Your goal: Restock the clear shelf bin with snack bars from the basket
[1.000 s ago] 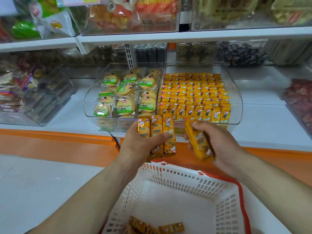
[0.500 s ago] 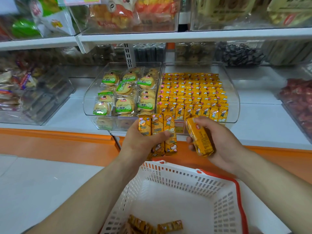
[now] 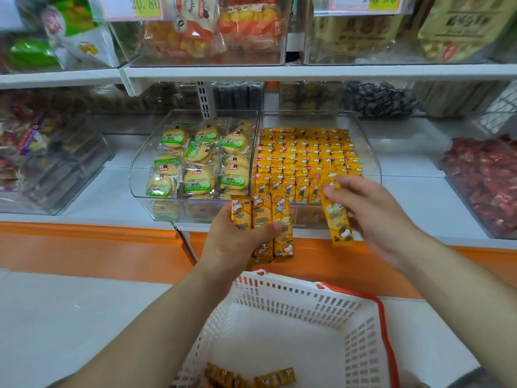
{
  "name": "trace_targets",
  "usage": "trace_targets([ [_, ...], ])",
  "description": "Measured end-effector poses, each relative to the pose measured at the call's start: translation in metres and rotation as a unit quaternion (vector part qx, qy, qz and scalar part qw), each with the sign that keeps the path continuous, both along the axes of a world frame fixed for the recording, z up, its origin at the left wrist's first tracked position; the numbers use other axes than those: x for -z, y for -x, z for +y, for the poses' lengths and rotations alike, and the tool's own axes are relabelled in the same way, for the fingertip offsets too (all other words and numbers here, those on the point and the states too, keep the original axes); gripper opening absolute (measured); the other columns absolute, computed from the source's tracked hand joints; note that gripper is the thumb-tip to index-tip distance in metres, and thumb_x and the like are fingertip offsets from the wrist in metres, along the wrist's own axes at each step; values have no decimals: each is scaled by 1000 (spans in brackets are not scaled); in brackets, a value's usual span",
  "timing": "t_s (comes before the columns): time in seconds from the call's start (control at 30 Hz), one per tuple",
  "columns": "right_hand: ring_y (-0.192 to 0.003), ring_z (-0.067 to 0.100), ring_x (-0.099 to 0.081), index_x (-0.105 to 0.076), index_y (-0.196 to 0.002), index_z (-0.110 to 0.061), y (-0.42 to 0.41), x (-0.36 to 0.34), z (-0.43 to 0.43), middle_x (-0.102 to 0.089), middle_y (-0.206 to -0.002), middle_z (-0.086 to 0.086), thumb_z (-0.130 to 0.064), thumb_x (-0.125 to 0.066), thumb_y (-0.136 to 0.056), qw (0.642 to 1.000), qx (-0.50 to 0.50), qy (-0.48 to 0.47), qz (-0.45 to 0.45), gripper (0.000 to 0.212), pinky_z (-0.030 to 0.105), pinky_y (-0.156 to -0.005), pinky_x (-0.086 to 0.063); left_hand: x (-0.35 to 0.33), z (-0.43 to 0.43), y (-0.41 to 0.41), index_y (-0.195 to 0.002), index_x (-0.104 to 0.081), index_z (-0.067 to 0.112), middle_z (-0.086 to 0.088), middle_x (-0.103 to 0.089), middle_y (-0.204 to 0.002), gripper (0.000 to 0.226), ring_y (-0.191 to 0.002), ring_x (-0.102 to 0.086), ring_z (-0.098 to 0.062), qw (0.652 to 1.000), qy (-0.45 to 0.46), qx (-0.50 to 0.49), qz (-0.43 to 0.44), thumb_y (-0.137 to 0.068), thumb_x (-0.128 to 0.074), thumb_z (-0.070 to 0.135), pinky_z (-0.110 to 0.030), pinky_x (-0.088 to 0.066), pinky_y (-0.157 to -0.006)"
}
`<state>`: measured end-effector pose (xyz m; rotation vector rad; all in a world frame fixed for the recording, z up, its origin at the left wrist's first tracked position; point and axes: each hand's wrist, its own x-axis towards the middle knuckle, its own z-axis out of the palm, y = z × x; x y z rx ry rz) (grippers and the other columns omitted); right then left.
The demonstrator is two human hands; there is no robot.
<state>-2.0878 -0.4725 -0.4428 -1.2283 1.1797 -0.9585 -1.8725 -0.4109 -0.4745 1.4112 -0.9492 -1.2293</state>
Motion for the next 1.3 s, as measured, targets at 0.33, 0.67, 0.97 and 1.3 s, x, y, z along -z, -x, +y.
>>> trace_targets([
  [0.33, -83, 12, -66, -59, -90, -41, 68, -12, -72, -69, -96, -6, -15, -79, -83, 929, 38, 272, 248, 34, 21, -72, -50, 5, -14, 22, -116, -68, 26, 3, -81, -98, 46, -89, -79, -18, 1000, 3, 25, -2, -74, -90, 25, -43, -64, -79],
  [0.67, -86, 14, -51, -62, -109, -37, 75, 13, -91, -69, -108, -12, -45, -74, -83, 759, -103, 253, 591, 30, 32, -69, -40, 12, -28, 33, -113, -67, 33, 11, -80, -95, 46, -84, -78, -11, 1000, -5, 21, -10, -74, -90, 26, -22, -60, -60],
  [0.97, -87, 7, -45, -61, -124, -43, 73, 4, -82, -64, -123, -18, -43, -71, -88, 749, -153, 244, 597, 38, 30, -75, -40, 13, -26, 33, -110, -68, 32, 10, -80, -93, 41, -82, -78, -11, 1000, -4, 24, -4, -76, -88, 21, -21, -59, -57],
  [1.3, -116, 22, -57, -61, -124, -51, 69, -3, -74, -64, -126, -12, -47, -68, -88, 707, -139, 205, 663, 36, 37, -84, -48, 14, -22, 28, -110, -67, 33, 12, -80, -92, 42, -81, -78, -11, 999, -9, 16, -29, -75, -89, 28, -22, -61, -59],
])
